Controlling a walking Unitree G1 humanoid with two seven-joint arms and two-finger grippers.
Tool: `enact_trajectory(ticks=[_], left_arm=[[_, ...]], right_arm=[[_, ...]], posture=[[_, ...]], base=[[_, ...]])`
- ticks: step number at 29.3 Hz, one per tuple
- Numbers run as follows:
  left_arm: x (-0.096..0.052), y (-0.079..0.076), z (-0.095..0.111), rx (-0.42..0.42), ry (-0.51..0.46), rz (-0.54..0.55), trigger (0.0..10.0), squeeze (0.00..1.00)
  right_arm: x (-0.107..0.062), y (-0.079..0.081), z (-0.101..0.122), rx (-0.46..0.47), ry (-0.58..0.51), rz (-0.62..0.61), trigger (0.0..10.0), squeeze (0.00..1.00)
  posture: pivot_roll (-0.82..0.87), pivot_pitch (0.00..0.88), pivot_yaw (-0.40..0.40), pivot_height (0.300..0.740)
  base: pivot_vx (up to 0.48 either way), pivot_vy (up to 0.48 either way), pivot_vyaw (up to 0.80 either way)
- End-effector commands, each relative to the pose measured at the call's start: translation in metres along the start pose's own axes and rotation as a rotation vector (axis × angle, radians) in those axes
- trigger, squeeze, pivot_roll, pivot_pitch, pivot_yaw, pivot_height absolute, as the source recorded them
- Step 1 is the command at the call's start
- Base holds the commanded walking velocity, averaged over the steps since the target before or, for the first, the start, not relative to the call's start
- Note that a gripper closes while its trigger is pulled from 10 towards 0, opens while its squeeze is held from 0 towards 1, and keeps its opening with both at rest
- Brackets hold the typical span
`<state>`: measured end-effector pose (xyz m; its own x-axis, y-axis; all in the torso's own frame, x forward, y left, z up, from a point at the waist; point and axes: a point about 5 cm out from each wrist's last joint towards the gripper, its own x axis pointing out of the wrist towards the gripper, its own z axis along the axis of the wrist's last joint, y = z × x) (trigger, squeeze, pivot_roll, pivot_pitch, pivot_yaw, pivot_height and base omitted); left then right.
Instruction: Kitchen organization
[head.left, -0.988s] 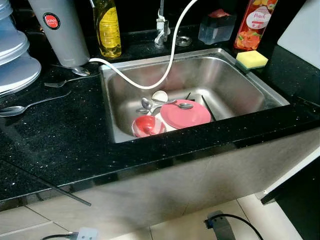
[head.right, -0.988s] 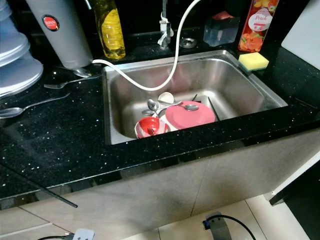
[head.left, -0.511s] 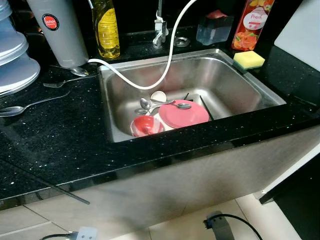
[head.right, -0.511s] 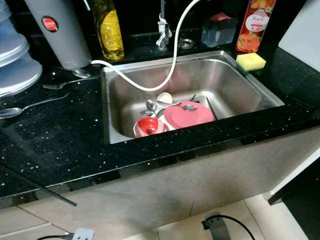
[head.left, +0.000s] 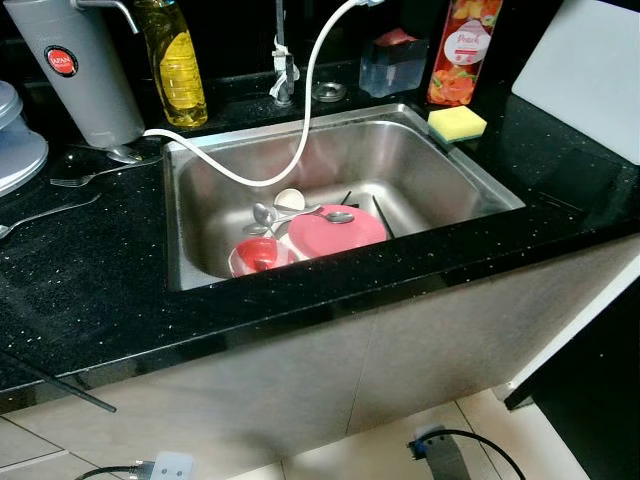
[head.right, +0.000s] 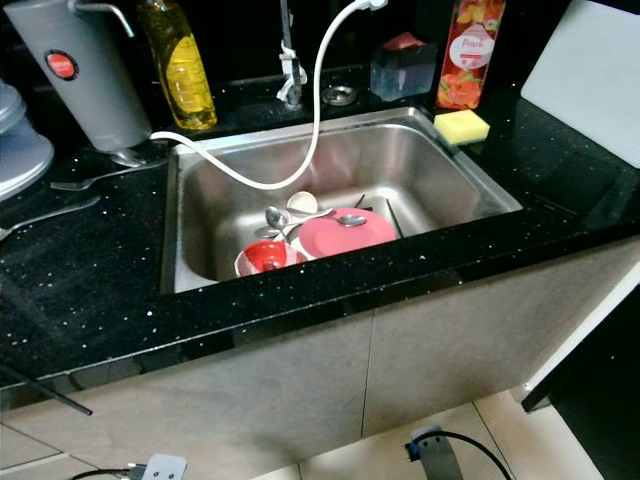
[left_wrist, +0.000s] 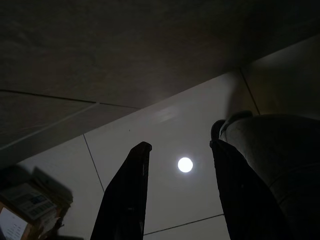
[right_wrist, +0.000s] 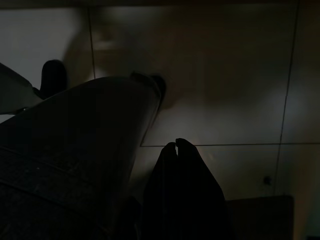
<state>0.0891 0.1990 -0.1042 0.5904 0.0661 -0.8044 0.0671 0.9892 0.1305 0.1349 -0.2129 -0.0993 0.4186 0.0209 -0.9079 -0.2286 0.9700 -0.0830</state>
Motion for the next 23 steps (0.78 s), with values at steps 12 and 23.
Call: enact_trajectory(ticks=[12, 23], left_arm=[[-0.001, -0.001, -0.004, 0.013, 0.021, -0.017, 10.0, 0.0], [0.002, 0.003, 0.004, 0.205, 0.001, -0.069, 10.0, 0.0]], right_arm=[[0.001, 0.004, 0.0, -0.005, 0.004, 0.018, 10.0, 0.0], [0.003, 0.016, 0.007, -0.081, 0.0, 0.058, 10.0, 0.0]], posture=[[0.01, 0.0, 0.019, 0.74], [0.03, 0.0, 0.028, 0.74]], base=[[0.0, 0.0, 0.0], [0.0, 0.0, 0.0]])
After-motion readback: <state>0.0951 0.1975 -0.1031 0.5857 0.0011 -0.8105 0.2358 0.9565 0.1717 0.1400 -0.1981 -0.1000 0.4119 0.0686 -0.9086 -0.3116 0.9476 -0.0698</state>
